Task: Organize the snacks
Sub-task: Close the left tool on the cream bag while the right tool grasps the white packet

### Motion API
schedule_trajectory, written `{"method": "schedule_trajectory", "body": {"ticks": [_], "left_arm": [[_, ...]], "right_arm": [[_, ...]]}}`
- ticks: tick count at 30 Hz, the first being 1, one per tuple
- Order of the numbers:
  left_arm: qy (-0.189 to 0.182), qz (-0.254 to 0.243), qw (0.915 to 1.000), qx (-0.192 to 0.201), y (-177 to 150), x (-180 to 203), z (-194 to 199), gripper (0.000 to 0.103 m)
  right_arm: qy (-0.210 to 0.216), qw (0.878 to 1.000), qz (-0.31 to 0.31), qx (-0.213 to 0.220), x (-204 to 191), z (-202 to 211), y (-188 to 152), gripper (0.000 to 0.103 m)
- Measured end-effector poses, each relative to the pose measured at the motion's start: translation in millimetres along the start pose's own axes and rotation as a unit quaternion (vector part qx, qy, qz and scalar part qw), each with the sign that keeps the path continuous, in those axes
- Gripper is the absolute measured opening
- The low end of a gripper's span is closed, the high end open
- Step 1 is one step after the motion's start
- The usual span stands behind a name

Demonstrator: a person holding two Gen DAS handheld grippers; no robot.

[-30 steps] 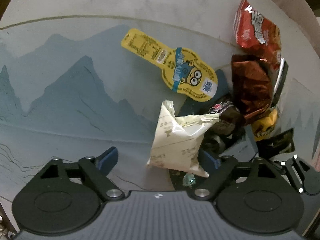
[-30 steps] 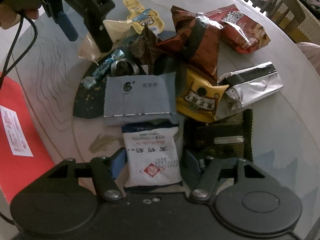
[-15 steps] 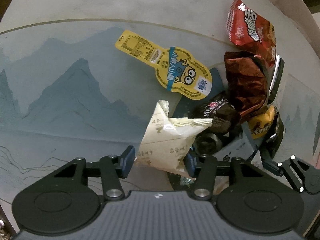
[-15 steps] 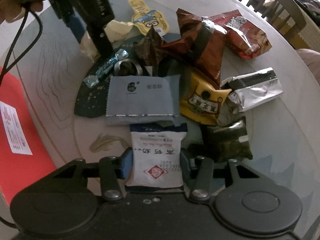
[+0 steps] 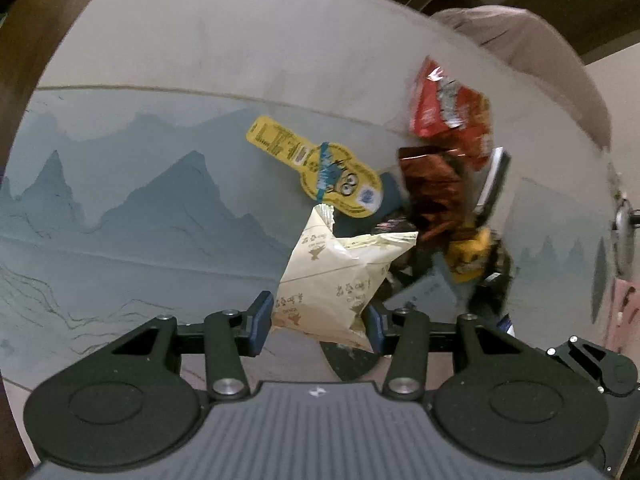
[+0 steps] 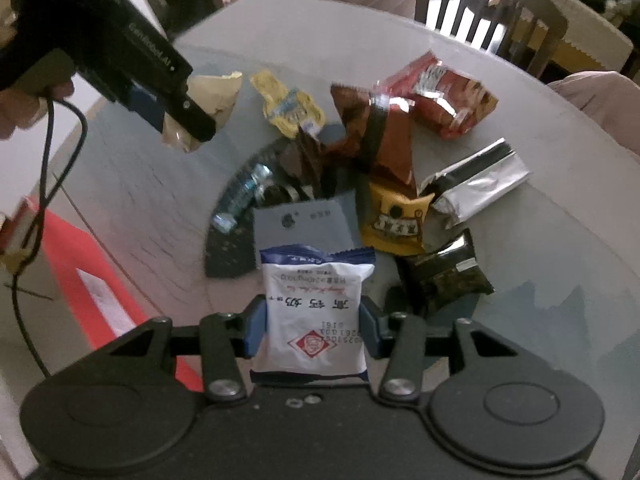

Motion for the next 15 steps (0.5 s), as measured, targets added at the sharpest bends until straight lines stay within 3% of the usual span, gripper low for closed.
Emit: {"method": "schedule_trajectory", "body": {"ticks": [6,15], "left_arm": [[-0.015,-0.015,0.9994,0.029,-27,5,42,0.046],[-0.006,-0.055,0.9962,0.067,-88,3,95,0.046]], "right_arm": [[-0.004,0.999,-0.027,0.033,-20,40,-7,0.047],[0.002,0.997,-0.041,0.07,-71,89,-23,0.047]]}}
Point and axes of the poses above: each gripper's, at about its wrist camera, not at the fingertips, and z roughly against the way its jaws point, x to its right, y to its top, the point moved 3 cm from there along -z, roughly the way its jaws point, and after that the axes turned 5 degrees about z, right-handed, at the moved point
